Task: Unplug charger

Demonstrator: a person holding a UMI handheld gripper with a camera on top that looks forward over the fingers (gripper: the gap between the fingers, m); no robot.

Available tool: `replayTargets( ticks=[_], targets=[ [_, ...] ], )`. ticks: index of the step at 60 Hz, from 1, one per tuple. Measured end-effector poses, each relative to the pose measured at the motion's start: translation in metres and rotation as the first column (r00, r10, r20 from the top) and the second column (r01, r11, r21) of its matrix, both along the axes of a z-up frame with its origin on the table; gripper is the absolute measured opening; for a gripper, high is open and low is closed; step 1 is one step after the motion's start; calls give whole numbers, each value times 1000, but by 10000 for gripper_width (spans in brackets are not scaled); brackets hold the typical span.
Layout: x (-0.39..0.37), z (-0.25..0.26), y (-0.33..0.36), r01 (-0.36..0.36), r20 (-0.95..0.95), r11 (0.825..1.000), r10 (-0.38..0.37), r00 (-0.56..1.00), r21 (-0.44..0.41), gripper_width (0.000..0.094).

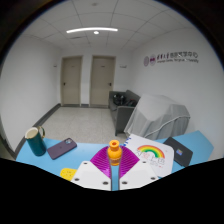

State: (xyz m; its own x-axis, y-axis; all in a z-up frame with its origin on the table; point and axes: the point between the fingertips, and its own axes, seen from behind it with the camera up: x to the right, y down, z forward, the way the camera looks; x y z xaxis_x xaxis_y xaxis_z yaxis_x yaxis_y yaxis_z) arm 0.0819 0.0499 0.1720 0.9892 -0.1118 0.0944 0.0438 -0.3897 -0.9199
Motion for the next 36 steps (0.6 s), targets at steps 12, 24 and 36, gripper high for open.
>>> replayTargets(
  ticks=[12, 24, 36],
  targets=[
    [19, -125, -34, 79, -13, 960, -86, 996, -269, 68],
    [28, -171, -35, 57, -38, 923, -77, 996, -382, 171],
    [32, -161, -34, -7, -77, 942, -20, 997, -334, 673]
  ],
)
